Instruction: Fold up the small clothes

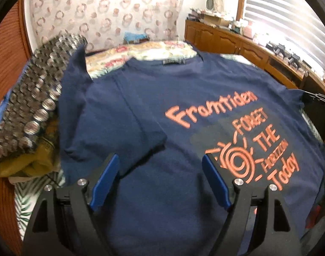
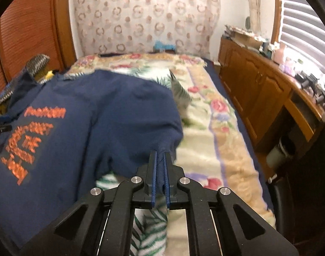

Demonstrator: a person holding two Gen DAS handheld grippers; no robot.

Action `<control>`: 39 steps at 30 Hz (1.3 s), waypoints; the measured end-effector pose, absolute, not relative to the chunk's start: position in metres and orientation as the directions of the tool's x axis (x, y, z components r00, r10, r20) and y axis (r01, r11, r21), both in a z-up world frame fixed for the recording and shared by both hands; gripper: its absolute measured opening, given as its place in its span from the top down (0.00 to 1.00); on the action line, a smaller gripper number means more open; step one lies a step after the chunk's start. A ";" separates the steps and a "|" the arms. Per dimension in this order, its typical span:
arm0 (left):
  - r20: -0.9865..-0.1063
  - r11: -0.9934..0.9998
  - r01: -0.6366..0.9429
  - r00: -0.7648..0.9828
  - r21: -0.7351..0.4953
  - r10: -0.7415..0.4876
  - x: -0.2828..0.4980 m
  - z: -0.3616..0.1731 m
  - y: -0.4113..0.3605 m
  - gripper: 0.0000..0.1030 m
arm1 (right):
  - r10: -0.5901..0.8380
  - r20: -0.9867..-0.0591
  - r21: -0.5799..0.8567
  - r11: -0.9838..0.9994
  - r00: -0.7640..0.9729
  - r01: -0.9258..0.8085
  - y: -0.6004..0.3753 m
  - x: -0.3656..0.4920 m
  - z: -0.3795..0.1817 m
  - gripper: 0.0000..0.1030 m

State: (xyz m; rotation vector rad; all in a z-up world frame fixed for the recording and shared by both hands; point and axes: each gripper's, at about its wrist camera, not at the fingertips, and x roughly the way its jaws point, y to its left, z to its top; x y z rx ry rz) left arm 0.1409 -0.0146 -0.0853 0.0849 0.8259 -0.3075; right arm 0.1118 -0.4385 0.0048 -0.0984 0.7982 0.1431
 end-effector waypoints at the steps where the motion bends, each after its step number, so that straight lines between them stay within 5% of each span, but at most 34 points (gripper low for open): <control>1: -0.719 0.954 0.295 0.654 -0.047 -0.237 0.137 -0.079 -0.014 0.22 | 0.096 -0.708 -0.034 0.985 0.700 -0.170 -0.435 0.114 0.010 0.97; 10: -0.637 0.964 0.253 0.732 -0.077 -0.243 0.109 -0.048 -0.008 0.22 | 0.221 -0.659 -0.007 0.954 0.719 -0.300 -0.378 0.126 0.034 0.97; 23: -0.597 0.948 0.308 0.747 -0.082 -0.295 0.088 -0.033 -0.029 0.22 | 0.253 -0.756 -0.005 0.920 0.604 -0.392 -0.330 0.113 -0.014 0.96; 26: -0.596 0.945 0.317 0.744 -0.084 -0.302 0.085 -0.035 -0.033 0.22 | 0.252 -0.751 -0.002 0.923 0.611 -0.385 -0.332 0.110 -0.009 0.91; 31: -0.596 0.942 0.325 0.740 -0.089 -0.311 0.082 -0.037 -0.038 0.22 | 0.252 -0.709 -0.002 0.934 0.659 -0.359 -0.345 0.106 0.012 0.60; 39: -0.600 0.938 0.334 0.733 -0.093 -0.321 0.080 -0.041 -0.045 0.22 | 0.104 -0.721 -0.064 0.974 0.685 -0.216 -0.388 0.144 0.007 0.58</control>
